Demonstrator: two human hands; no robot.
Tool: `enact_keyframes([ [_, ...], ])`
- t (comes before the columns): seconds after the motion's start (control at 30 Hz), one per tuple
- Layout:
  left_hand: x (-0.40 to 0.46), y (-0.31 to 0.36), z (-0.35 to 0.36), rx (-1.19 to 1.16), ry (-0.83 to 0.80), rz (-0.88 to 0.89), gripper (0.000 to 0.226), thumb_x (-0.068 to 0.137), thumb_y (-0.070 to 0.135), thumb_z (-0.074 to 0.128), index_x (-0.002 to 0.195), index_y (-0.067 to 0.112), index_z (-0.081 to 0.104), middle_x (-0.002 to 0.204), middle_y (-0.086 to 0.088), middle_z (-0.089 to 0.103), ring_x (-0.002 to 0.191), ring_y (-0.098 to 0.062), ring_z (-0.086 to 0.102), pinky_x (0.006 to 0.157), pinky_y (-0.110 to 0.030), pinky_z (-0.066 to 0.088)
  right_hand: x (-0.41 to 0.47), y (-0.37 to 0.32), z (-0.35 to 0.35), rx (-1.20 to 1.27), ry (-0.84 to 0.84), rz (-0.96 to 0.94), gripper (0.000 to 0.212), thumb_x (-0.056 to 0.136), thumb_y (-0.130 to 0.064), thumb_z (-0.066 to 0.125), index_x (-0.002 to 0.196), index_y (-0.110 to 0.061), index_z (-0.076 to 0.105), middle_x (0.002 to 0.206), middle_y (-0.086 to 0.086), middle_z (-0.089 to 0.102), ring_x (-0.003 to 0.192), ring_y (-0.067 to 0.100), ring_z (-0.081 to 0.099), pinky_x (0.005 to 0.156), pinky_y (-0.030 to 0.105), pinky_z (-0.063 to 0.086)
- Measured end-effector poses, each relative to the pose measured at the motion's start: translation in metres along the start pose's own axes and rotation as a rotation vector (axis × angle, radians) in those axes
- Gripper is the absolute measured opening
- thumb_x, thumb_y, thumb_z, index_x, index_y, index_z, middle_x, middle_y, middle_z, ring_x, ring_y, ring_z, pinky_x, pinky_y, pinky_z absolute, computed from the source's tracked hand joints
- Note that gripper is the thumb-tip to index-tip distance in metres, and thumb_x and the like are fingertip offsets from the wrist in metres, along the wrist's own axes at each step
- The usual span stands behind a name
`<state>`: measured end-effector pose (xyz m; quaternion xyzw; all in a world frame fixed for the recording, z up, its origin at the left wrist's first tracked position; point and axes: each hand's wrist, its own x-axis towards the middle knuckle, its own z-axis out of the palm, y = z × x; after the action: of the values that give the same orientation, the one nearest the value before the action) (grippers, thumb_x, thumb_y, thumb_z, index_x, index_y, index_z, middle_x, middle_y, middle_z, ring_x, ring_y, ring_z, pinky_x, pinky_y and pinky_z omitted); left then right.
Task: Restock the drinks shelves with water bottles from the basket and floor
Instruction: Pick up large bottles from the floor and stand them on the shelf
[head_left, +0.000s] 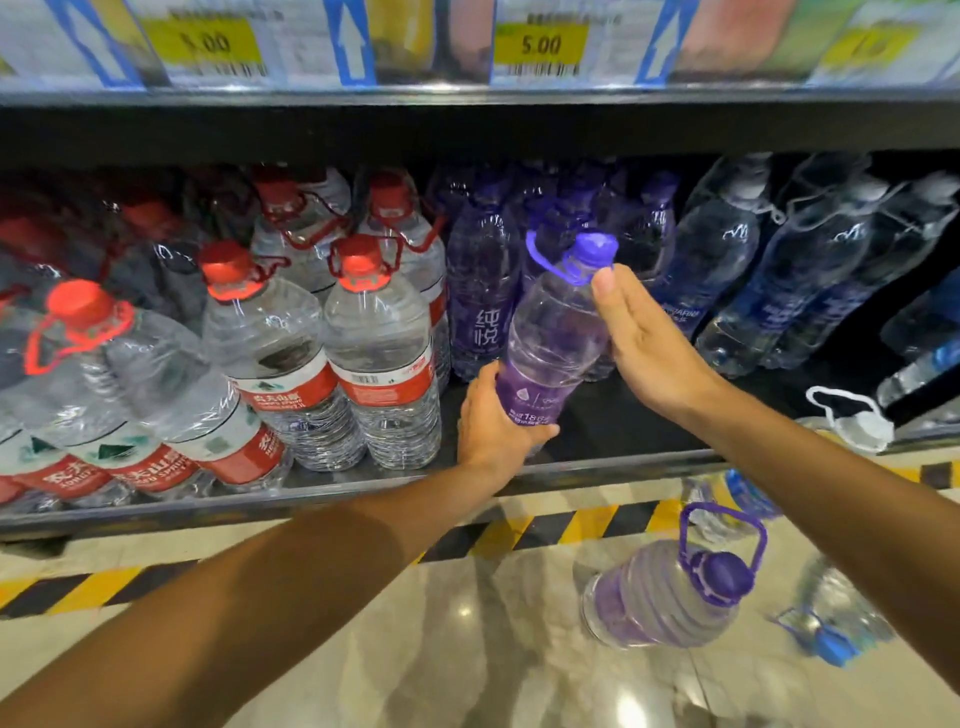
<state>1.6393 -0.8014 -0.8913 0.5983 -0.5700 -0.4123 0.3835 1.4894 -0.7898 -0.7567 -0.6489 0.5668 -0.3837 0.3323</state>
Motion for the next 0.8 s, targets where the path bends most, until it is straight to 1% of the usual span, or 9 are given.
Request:
enact_keyframes([
  [0.17,0.011,-0.02,0.006,-0.022,0.042,-0.044,0.09,0.047,0.027,0.1,0.123,0.03,0.05,0.122,0.005,0.064,0.113,-0.019,0.063,0.099,-0.047,0.054,0.01,0.013,0.015,-0.038,-0.093,0.014,0.054,0.106,-0.05,0.028,0.117,-0.002,0.05,0.115,0.017,0.056,0.1,0.013,0.054,0.101,0.042,0.043],
  [0.23,0.014,-0.024,0.007,-0.037,0.053,-0.06,0.089,0.047,0.028,0.1,0.12,0.032,0.049,0.122,0.006,0.063,0.113,-0.018,0.063,0.1,-0.047,0.054,0.014,0.016,0.02,-0.056,-0.103,0.041,0.047,0.107,-0.046,0.028,0.114,-0.006,0.051,0.106,0.009,0.058,0.094,0.003,0.051,0.093,0.031,0.045],
  [0.3,0.017,-0.028,0.008,-0.042,0.076,-0.06,0.089,0.047,0.03,0.099,0.12,0.032,0.048,0.123,0.005,0.062,0.114,-0.019,0.062,0.101,-0.047,0.052,0.02,0.016,0.025,-0.069,-0.095,0.074,0.042,0.108,-0.047,0.029,0.1,-0.012,0.051,0.089,-0.007,0.052,0.077,-0.005,0.047,0.077,0.016,0.041],
  [0.4,0.017,-0.031,0.009,-0.034,0.09,-0.055,0.09,0.049,0.033,0.096,0.124,0.031,0.047,0.124,0.005,0.059,0.116,-0.019,0.06,0.102,-0.047,0.051,0.028,0.016,0.028,-0.089,-0.083,0.088,0.048,0.108,-0.049,0.029,0.093,-0.007,0.047,0.087,-0.007,0.044,0.071,-0.001,0.042,0.068,0.007,0.036],
  [0.47,0.017,-0.034,0.01,-0.018,0.071,-0.076,0.098,0.049,0.03,0.097,0.133,0.025,0.045,0.131,0.002,0.056,0.121,-0.022,0.057,0.104,-0.047,0.049,0.027,0.019,0.027,-0.083,-0.085,0.076,0.051,0.108,-0.048,0.029,0.098,-0.002,0.047,0.09,-0.004,0.045,0.077,0.002,0.042,0.071,0.009,0.036],
  [0.53,0.018,-0.039,0.011,0.009,0.035,-0.107,0.1,0.051,0.024,0.098,0.137,0.02,0.046,0.135,-0.003,0.055,0.124,-0.025,0.056,0.105,-0.046,0.048,0.025,0.023,0.026,-0.072,-0.097,0.063,0.052,0.108,-0.046,0.03,0.103,0.002,0.047,0.094,0.0,0.047,0.084,0.005,0.044,0.078,0.018,0.039],
  [0.63,0.016,-0.045,0.012,-0.026,-0.006,-0.2,0.083,0.061,0.018,0.095,0.133,0.022,0.053,0.128,-0.003,0.063,0.119,-0.027,0.061,0.102,-0.048,0.051,0.024,0.025,0.026,-0.063,-0.097,0.028,0.057,0.105,-0.049,0.03,0.104,0.005,0.047,0.094,0.004,0.049,0.085,0.009,0.046,0.084,0.027,0.04],
  [0.7,0.012,-0.046,0.014,-0.049,0.044,-0.224,0.08,0.062,0.019,0.094,0.132,0.023,0.055,0.127,-0.002,0.066,0.117,-0.026,0.063,0.101,-0.048,0.052,0.026,0.026,0.027,-0.066,-0.123,0.024,0.059,0.105,-0.05,0.029,0.113,0.004,0.05,0.108,0.015,0.058,0.098,0.023,0.054,0.093,0.032,0.043],
  [0.8,0.005,-0.047,0.017,-0.046,0.135,-0.227,0.084,0.062,0.022,0.095,0.135,0.021,0.054,0.13,-0.002,0.066,0.12,-0.025,0.062,0.102,-0.048,0.051,0.029,0.034,0.03,-0.071,-0.152,0.017,0.059,0.106,-0.05,0.026,0.12,0.002,0.051,0.125,0.02,0.056,0.117,0.028,0.052,0.098,0.03,0.041],
])
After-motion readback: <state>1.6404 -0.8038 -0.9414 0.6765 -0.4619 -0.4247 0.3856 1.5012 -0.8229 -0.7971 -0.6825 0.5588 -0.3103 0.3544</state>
